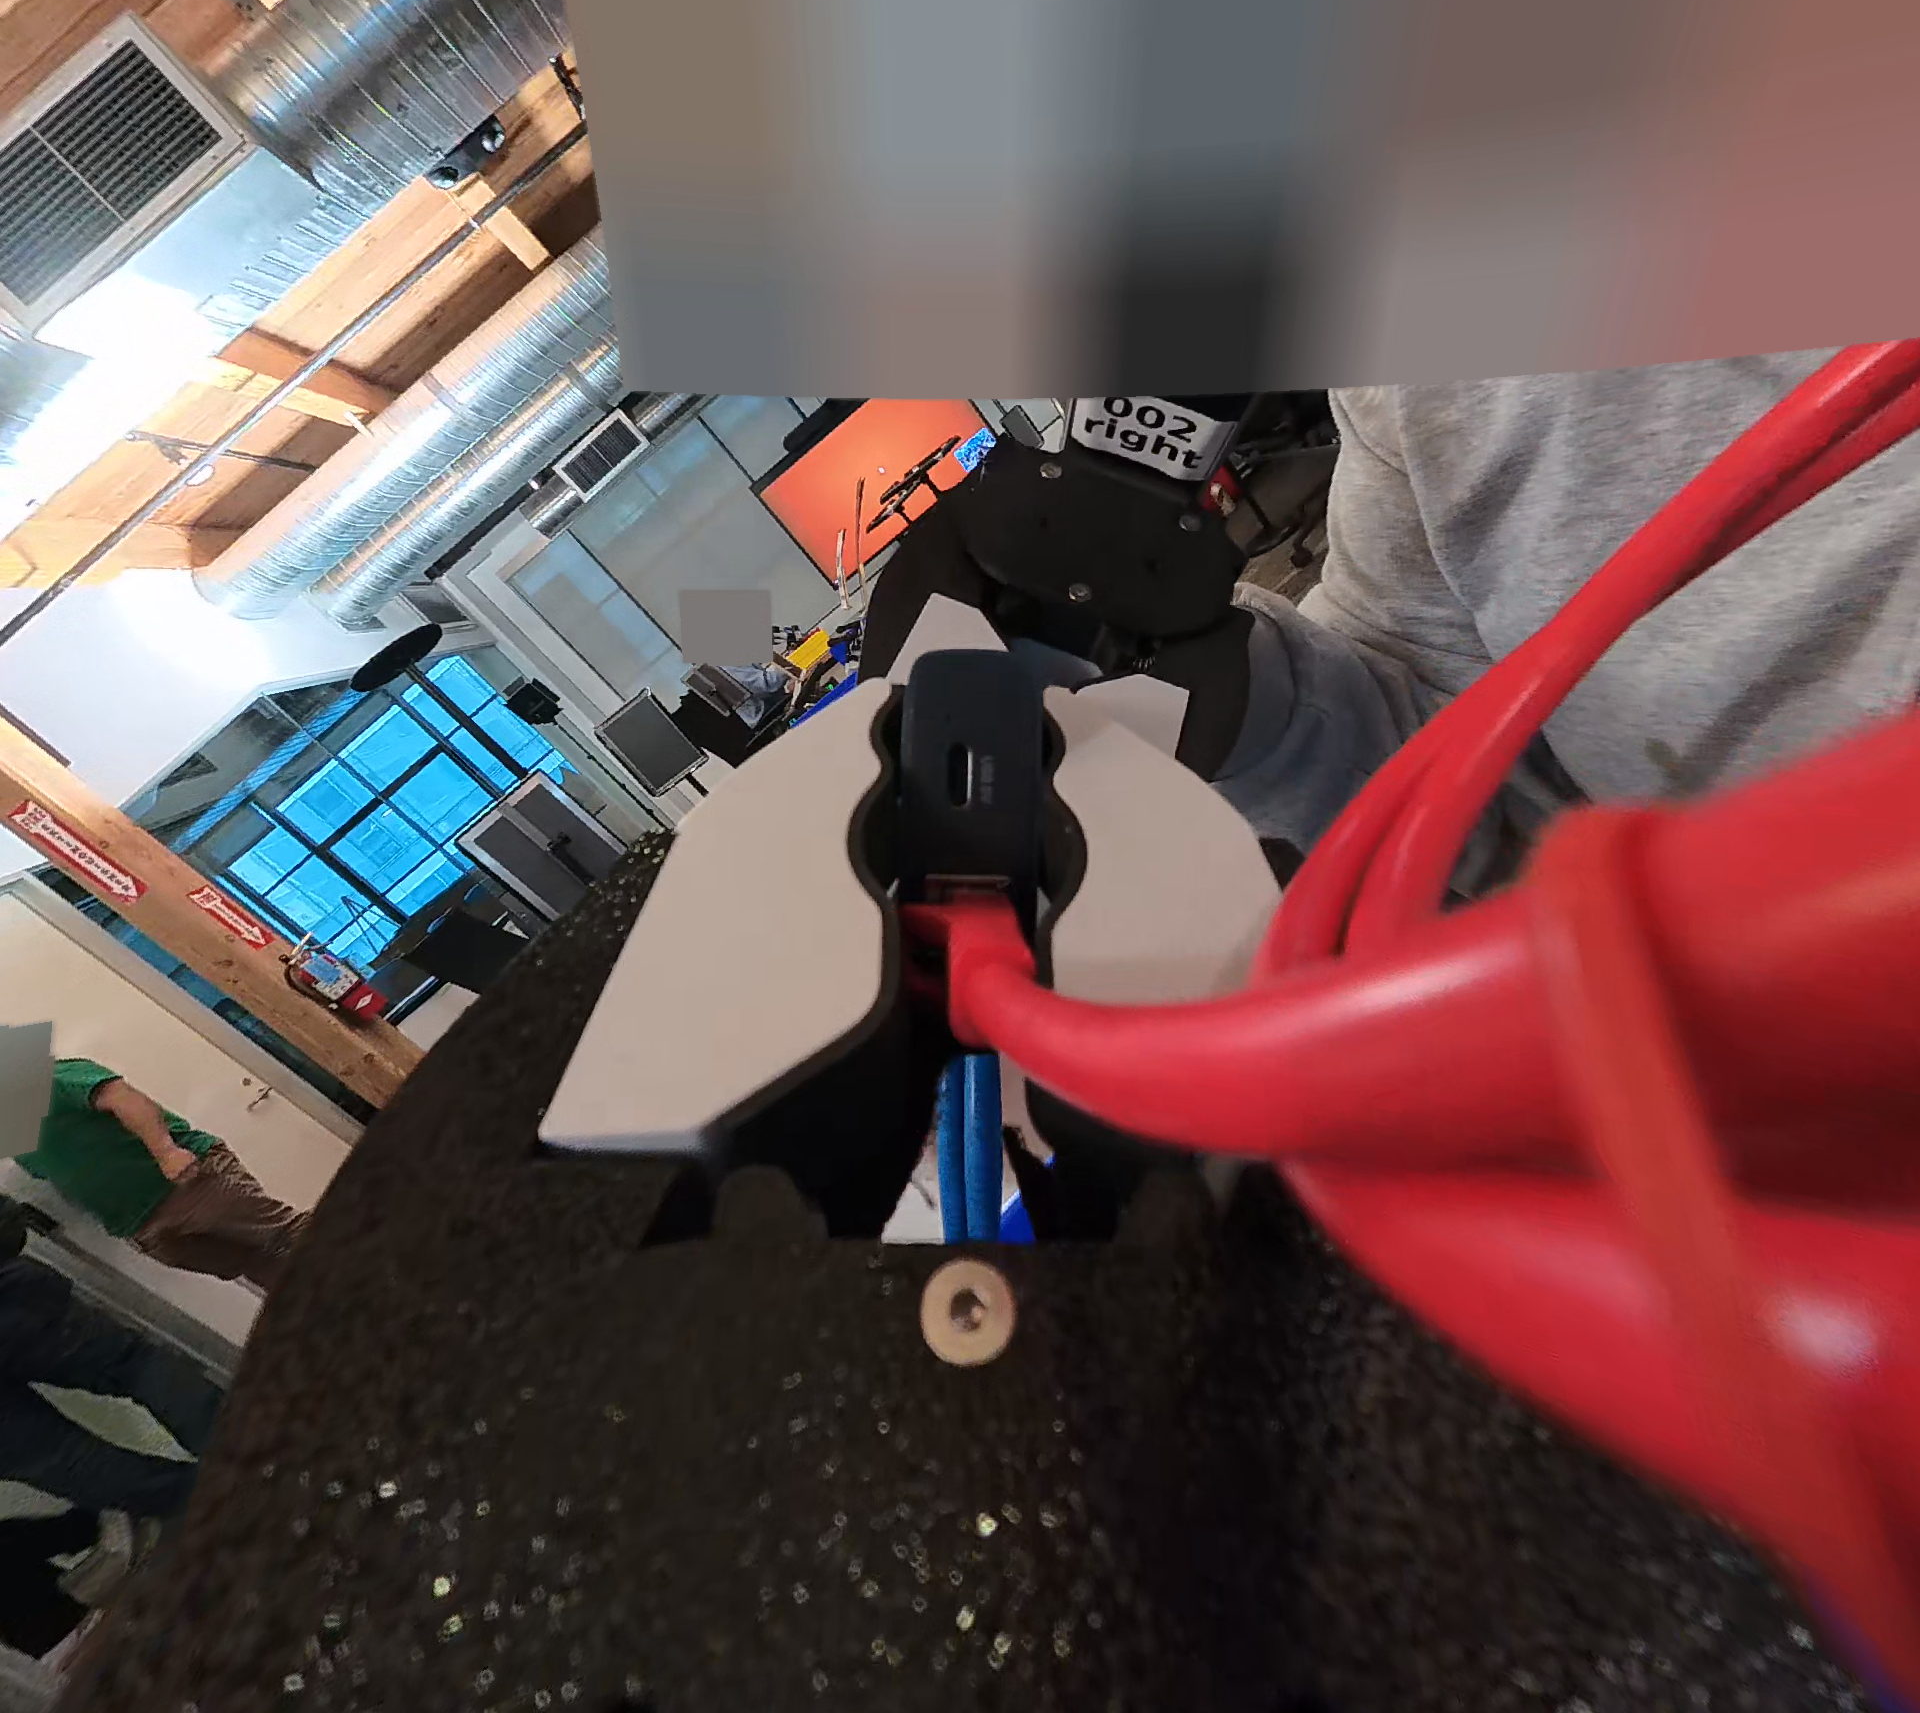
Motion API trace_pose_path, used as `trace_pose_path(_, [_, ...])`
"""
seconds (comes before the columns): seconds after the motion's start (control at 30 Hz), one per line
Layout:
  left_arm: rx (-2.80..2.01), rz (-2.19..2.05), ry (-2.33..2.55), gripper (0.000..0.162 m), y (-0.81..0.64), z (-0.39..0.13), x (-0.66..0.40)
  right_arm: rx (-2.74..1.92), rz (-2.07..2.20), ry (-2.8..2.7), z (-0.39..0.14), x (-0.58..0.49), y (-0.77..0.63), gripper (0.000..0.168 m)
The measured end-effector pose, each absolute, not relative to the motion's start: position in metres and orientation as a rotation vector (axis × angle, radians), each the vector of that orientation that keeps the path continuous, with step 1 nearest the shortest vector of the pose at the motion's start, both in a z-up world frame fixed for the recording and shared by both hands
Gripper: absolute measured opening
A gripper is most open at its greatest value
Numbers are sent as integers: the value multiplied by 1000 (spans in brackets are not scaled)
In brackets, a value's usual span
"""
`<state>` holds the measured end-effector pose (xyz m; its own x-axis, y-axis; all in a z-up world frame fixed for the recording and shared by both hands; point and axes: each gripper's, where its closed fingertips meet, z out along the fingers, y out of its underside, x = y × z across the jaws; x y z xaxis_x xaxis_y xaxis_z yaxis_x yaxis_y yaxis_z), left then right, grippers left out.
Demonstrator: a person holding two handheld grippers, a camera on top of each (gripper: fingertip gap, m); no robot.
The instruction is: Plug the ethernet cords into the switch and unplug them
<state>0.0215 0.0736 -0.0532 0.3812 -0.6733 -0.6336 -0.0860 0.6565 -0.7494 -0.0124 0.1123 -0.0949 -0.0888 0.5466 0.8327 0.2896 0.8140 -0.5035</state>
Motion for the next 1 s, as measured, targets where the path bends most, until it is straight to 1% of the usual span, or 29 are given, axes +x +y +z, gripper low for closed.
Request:
trace_pose_path(0.17, [-805,-459,1166,22,70,-56,24,-633,247,-1736,-101,-10,108,18])
trace_pose_path(0.37, [-863,-557,1232,21,68,-67,26,-442,-8,-1788,-111,-9,109,14])
trace_pose_path(0.57, [-875,-500,1229,21,71,-65,26,-298,-193,-1834,-105,-7,115,12])
trace_pose_path(0.77, [-888,-337,1226,21,76,-61,28,-371,-85,-1766,-93,-5,117,12])
trace_pose_path(1.0, [-905,-294,1271,21,75,-66,39,-340,-10,-1740,-95,4,114,12])
